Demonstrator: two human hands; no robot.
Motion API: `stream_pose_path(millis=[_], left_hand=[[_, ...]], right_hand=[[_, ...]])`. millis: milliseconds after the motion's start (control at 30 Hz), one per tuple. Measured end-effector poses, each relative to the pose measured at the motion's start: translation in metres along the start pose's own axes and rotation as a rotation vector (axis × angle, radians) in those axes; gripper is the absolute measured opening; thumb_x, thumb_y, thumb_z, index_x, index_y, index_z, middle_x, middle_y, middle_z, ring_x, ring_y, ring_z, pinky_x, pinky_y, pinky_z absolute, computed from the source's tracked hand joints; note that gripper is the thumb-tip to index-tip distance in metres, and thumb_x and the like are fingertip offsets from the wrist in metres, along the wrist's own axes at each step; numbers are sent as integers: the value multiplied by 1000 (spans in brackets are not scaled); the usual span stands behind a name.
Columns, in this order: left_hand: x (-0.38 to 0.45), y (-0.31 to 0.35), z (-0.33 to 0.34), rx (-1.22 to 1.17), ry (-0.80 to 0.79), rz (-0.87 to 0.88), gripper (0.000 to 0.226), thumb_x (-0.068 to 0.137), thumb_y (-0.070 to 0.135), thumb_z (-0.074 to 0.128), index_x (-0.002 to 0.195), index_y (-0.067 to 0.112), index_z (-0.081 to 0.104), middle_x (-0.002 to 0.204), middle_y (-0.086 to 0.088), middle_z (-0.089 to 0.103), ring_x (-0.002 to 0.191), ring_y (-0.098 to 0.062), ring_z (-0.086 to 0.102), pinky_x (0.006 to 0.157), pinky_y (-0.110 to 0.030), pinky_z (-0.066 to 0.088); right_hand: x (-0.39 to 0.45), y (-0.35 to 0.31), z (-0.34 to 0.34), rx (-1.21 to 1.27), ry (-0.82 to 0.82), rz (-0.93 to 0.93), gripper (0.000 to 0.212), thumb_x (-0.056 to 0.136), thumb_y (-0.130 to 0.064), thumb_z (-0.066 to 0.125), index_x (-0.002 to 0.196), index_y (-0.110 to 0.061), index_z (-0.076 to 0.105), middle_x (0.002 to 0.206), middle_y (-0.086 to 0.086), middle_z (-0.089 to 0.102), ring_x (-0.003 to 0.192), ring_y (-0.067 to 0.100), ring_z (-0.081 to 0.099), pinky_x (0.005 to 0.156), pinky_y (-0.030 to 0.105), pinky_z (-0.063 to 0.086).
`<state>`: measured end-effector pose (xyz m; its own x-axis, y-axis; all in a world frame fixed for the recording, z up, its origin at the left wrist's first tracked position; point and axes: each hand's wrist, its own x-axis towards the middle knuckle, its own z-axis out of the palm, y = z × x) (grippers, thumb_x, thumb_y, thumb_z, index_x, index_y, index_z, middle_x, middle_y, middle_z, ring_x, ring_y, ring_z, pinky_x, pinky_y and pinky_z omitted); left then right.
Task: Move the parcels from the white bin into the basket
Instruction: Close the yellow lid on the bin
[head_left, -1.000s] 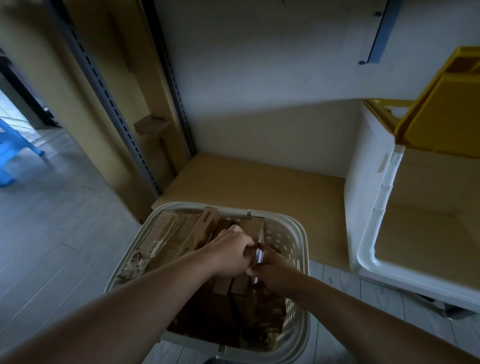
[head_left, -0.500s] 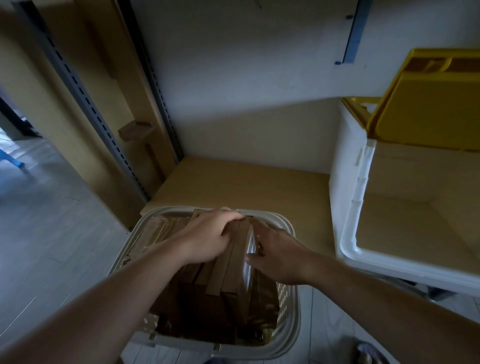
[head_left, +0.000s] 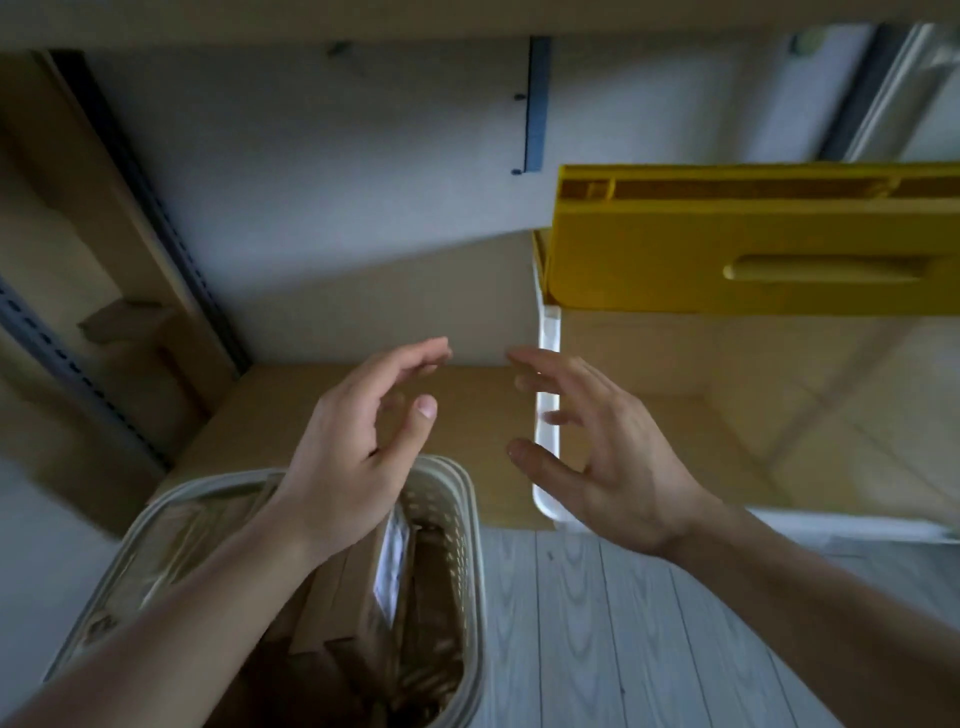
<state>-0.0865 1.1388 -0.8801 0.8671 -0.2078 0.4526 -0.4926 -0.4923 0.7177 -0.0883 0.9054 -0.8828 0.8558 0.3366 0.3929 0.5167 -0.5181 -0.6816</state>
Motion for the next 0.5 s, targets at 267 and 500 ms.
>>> stream_pose_path(millis=[267,500], left_hand=[[27,37,67,-250,-44,44,43,97,21,54,139,28,56,137,16,63,133,-5,55,108,-34,46],[52,86,120,-733,37,-302,38,91,23,70,127,16,65,122,2,74,118,-14,68,94,-35,54]], right_hand=[[-32,16,-59,-93,150,25,69,89,-38,71,151,-26,43,145,-19,50,134,0,47,106,24,47],[-54,31,-104,-71,369,74,65,87,-47,64,147,-31,47,141,-20,54,130,2,53,96,35,56]])
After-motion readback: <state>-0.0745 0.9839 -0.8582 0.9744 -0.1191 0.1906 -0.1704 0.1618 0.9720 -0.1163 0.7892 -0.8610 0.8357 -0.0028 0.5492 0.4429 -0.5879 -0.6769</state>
